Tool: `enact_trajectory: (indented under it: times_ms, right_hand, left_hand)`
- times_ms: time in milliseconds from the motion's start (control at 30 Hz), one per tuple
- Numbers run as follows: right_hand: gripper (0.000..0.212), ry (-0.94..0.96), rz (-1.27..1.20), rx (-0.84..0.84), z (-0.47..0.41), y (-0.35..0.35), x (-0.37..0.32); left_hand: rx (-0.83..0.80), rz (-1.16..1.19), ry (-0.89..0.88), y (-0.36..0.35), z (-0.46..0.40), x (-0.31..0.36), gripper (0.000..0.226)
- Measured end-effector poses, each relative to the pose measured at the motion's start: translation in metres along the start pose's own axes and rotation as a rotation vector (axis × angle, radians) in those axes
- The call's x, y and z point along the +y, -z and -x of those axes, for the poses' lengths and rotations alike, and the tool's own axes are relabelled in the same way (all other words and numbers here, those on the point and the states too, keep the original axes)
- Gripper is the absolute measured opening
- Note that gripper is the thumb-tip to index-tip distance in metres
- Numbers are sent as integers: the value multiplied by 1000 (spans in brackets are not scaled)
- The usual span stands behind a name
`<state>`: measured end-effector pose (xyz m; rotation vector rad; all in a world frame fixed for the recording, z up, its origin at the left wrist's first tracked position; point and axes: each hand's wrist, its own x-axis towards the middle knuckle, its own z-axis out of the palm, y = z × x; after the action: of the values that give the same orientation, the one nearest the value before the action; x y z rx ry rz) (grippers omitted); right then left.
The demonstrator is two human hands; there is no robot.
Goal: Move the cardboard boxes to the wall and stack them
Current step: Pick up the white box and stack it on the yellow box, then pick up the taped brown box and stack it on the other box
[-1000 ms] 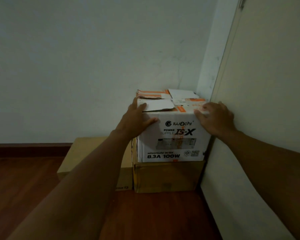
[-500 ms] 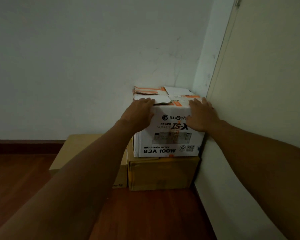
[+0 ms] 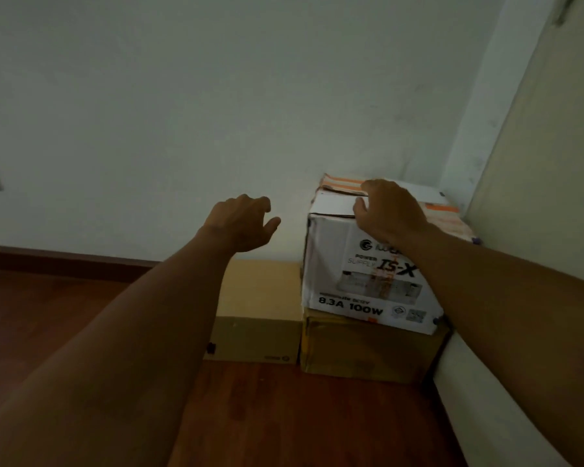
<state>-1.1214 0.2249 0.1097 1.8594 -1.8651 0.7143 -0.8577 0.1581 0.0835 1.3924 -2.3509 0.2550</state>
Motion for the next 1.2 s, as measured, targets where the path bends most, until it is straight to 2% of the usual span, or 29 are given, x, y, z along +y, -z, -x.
enact_trajectory:
  times_ms: [233,500,700,833,900,1067,1200]
  right_hand:
    - [38,139,-90,-102,-22,-27,-88]
    - [44,422,-214,-234,-45,-63,-270]
    - [39,634,-342,-281,-31,-76,-427]
    - [38,659,-529,-322,9,-86,-528]
    - [37,684,-584,-376,35,-99,-573]
    - [32,806,-631,-472,103,-123,-677]
    - [41,921,-667,-592,160,-128,-752]
  left_hand:
    - [-23,-78,55,34,33,-76,47]
    - [-50,-182,199,98,117,-197,38]
    - [-59,-162,462,148,223,-309,31]
    - [71,-150,624,174,298,-358,24]
    - [83,-128,717,176,343,-383,22]
    - [69,-103,987,185,461,-431,33]
    - [-31,-170,1164,183,565,-445,42]
